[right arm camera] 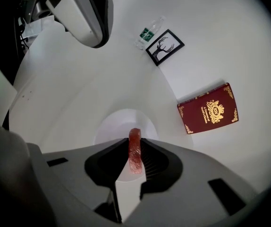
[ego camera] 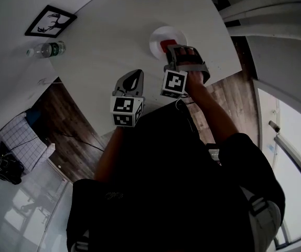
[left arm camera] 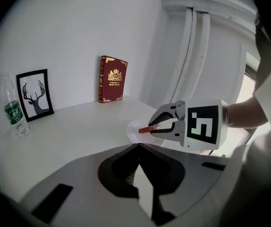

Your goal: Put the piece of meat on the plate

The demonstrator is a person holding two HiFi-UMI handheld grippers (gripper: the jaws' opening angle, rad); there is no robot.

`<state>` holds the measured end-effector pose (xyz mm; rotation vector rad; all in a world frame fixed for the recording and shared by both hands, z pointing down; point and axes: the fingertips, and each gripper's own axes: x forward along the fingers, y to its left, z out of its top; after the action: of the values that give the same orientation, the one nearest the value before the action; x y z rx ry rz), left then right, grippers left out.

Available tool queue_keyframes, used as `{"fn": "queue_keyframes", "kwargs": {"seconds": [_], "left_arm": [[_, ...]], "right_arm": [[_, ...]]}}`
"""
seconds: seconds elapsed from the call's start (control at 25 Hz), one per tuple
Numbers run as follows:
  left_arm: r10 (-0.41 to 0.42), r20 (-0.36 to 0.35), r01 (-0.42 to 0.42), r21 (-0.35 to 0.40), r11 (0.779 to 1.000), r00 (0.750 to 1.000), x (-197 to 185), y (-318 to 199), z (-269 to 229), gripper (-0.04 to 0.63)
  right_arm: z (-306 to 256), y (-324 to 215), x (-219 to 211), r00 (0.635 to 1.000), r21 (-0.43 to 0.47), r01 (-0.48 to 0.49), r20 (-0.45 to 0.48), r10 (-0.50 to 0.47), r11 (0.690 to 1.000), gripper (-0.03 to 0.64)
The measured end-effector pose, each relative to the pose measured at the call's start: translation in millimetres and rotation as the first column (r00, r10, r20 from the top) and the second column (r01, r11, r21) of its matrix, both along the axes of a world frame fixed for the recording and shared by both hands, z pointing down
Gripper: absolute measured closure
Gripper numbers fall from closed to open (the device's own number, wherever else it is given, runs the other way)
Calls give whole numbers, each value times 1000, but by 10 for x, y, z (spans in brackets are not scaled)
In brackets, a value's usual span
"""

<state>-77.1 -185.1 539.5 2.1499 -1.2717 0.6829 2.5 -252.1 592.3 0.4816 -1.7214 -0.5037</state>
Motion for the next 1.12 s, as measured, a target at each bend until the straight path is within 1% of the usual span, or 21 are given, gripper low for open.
{"fn": "queue_keyframes", "kwargs": {"seconds": [0.24, 0.8, 1.12], "left_arm": [[-14, 0, 14, 0, 1000, 1000, -28, 10, 1, 593], [-35, 4, 35, -8, 999, 999, -54, 27, 24, 592], [-39, 5, 39, -12, 999, 999, -61, 21, 37, 592]], "right_arm": [[26, -15, -30, 1000, 12, 18, -7, -18, 1000, 523], [64, -117, -34, 1000, 32, 16, -13, -15, 999, 518], [66, -181, -66, 1000, 29, 2, 11, -2, 1000, 514]]}}
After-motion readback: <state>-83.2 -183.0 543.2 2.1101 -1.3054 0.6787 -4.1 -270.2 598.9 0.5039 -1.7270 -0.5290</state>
